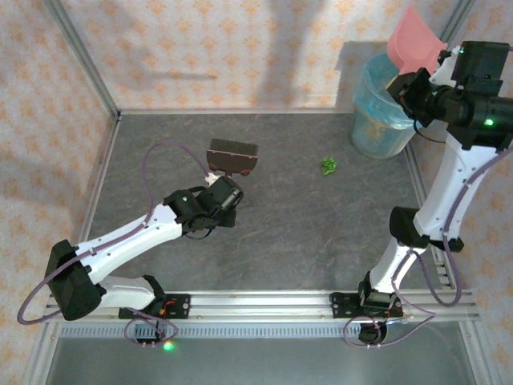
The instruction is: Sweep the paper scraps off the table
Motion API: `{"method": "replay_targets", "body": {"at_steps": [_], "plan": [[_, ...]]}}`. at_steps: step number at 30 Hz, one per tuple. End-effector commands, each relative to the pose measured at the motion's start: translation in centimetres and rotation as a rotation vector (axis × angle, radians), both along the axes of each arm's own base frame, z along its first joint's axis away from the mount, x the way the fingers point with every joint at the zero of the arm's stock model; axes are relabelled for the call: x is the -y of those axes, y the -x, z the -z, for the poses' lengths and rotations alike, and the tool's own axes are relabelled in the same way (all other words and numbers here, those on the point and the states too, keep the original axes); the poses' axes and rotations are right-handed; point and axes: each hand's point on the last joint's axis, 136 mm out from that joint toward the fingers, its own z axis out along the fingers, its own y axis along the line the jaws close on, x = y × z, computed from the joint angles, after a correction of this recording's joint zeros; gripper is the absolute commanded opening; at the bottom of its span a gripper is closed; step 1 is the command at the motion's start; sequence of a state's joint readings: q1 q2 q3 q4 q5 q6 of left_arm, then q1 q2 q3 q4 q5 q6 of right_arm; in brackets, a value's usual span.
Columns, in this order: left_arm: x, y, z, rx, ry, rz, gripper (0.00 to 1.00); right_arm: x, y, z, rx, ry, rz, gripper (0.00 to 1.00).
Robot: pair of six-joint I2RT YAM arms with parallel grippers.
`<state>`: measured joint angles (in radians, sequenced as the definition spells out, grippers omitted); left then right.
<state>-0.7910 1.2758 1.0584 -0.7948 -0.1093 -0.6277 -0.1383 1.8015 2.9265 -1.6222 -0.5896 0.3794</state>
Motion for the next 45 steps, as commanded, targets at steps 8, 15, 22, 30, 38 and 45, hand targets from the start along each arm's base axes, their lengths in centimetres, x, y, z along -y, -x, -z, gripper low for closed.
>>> {"method": "replay_targets", "body": {"at_steps": [8, 15, 22, 30, 38, 45], "plan": [[0.1, -0.6, -3.0, 0.077, 0.062, -0.008, 0.0, -0.4, 10.3, 2.0, -0.119, 0.101, 0.027, 0.0], [0.9, -1.2, -2.8, 0.074, 0.104, -0.05, 0.0, -0.7, 11.4, 9.5, -0.164, 0.013, 0.088, 0.0], [2.2, -2.9, -3.9, 0.066, 0.106, -0.101, 0.0, -1.5, 12.2, 20.6, -0.369, 0.054, 0.028, 0.0], [7.4, -6.1, -4.1, -0.028, 0.138, -0.091, 0.0, -2.1, 14.3, 32.2, -0.569, 0.265, -0.032, 0.0], [13.1, -9.5, -4.1, -0.123, 0.122, -0.008, 0.0, -3.6, 14.0, 36.2, -0.636, 0.452, -0.098, 0.0], [18.3, -11.5, -2.7, -0.228, 0.15, 0.109, 0.0, -4.2, 13.1, 39.7, -0.717, 0.528, -0.111, 0.0]]}}
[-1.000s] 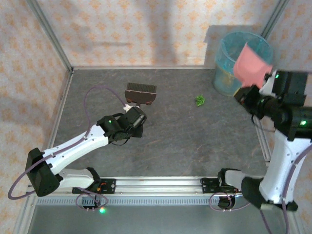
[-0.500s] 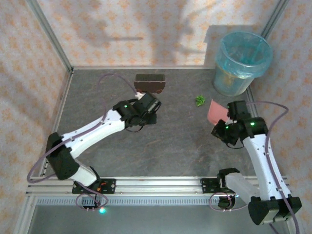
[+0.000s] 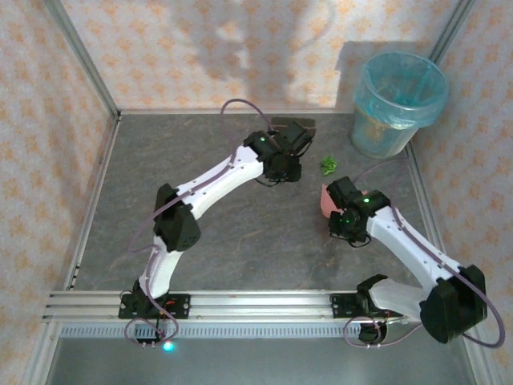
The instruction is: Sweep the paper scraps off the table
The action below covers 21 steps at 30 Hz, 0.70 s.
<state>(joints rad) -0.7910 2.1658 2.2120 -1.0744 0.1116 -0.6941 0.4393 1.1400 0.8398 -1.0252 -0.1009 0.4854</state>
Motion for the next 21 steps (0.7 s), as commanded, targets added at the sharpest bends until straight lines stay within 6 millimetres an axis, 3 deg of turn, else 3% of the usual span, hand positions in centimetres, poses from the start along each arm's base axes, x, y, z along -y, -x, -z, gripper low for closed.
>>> {"method": "replay_targets", "body": {"at_steps": [1, 11, 21], "plan": [[1.0, 0.8, -0.1, -0.071, 0.002, 0.086, 0.0, 0.6, -1.5, 0.5, 0.058, 0.055, 0.027, 0.0], [5.8, 0.1, 2.3, -0.144, 0.133, 0.189, 0.0, -1.4, -3.0, 5.1, -0.025, 0.023, -0.015, 0.0], [6.9, -0.3, 5.6, -0.246, 0.189, 0.225, 0.0, -1.2, -4.1, 5.8, 0.002, 0.063, -0.054, 0.0]]}}
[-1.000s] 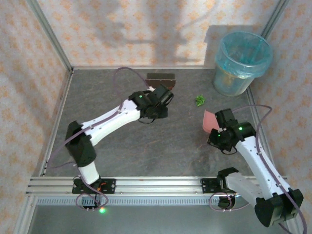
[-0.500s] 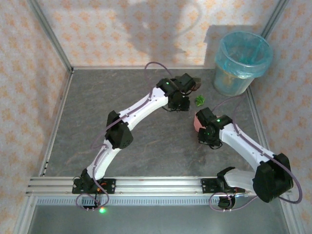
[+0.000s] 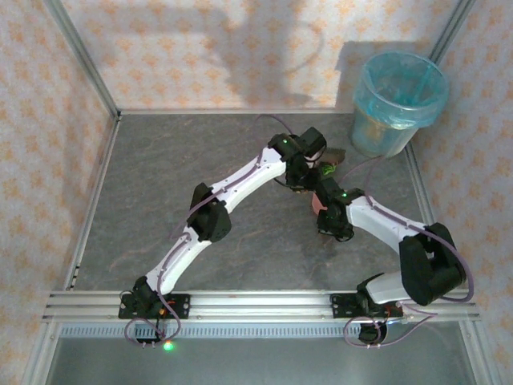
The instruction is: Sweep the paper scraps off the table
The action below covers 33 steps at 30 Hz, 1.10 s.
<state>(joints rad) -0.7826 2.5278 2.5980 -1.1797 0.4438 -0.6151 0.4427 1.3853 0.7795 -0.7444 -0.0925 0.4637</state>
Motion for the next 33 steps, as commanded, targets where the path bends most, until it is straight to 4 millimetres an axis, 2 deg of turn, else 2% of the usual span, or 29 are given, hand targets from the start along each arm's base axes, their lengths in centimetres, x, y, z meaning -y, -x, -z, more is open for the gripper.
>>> {"method": "replay_targets", "body": {"at_steps": [1, 7, 10, 15, 22, 28, 33], "plan": [[0.1, -0.8, -0.4, -0.014, 0.055, 0.021, 0.0, 0.5, -0.6, 0.2, 0.031, 0.045, -0.035, 0.0], [1.1, 0.2, 0.3, -0.083, 0.111, 0.076, 0.0, 0.7, -1.1, 0.0, 0.077, 0.054, -0.049, 0.0], [0.6, 0.9, 0.8, -0.111, 0.091, 0.096, 0.0, 0.9, -1.2, -0.1, 0.076, 0.066, -0.051, 0.0], [-0.4, 2.6, 0.1, -0.12, 0.064, 0.165, 0.0, 1.0, -1.4, 0.1, 0.075, 0.076, -0.053, 0.0], [-2.2, 6.1, -0.1, -0.142, 0.007, 0.245, 0.0, 1.3, -1.9, 0.2, 0.066, 0.107, -0.046, 0.0], [-2.2, 8.3, -0.7, -0.142, 0.013, 0.267, 0.0, 1.4, -2.2, 0.6, 0.037, 0.101, -0.038, 0.0], [-2.9, 9.5, -0.8, -0.145, 0.012, 0.259, 0.0, 1.6, -2.4, 0.6, 0.045, 0.094, -0.032, 0.0]]}}
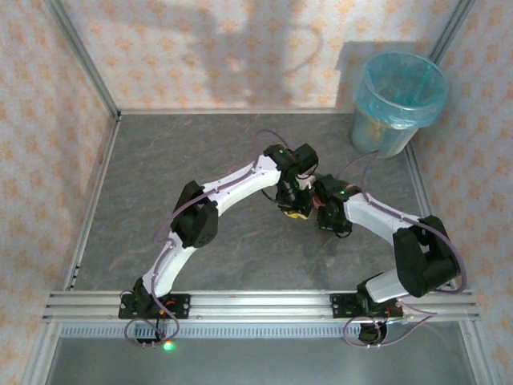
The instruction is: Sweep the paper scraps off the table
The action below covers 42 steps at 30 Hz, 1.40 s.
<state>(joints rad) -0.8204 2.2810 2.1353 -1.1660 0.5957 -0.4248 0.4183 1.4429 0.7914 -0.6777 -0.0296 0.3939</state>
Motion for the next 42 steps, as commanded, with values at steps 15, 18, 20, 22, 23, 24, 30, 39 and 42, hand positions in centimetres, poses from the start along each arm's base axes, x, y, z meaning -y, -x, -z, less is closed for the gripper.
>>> {"method": "replay_targets", "body": {"at_steps": [15, 18, 20, 22, 23, 24, 30, 39, 42], "plan": [[-2.5, 1.1, -3.8, 0.102, 0.018, -0.036, 0.0, 0.2, -0.9, -0.7, 0.102, -0.025, -0.013, 0.0], [-3.1, 0.6, -4.1, 0.129, 0.002, -0.06, 0.0, 0.1, -1.0, -0.8, 0.111, -0.032, -0.014, 0.0], [-3.4, 0.3, -4.3, 0.137, 0.005, -0.073, 0.0, -0.2, -1.0, -0.8, 0.124, -0.047, -0.018, 0.0], [-3.4, 0.4, -4.4, 0.131, 0.02, -0.073, 0.0, -0.3, -1.1, -1.0, 0.139, -0.054, -0.021, 0.0], [-3.4, 0.4, -4.3, 0.123, 0.028, -0.074, 0.0, -0.4, -1.1, -1.1, 0.148, -0.057, -0.022, 0.0], [-3.4, 0.5, -4.4, 0.123, 0.031, -0.076, 0.0, -0.4, -1.2, -1.2, 0.159, -0.06, -0.024, 0.0], [-4.9, -0.4, -5.4, 0.189, 0.015, -0.137, 0.0, -0.8, -1.2, -2.2, 0.232, -0.08, -0.044, 0.0], [-7.6, -1.6, -8.4, 0.293, 0.031, -0.223, 0.0, -1.2, -0.8, -3.0, 0.263, -0.101, -0.069, 0.0], [-8.3, -1.7, -9.2, 0.319, 0.033, -0.237, 0.0, -1.3, -0.9, -4.1, 0.303, -0.113, -0.076, 0.0]]}}
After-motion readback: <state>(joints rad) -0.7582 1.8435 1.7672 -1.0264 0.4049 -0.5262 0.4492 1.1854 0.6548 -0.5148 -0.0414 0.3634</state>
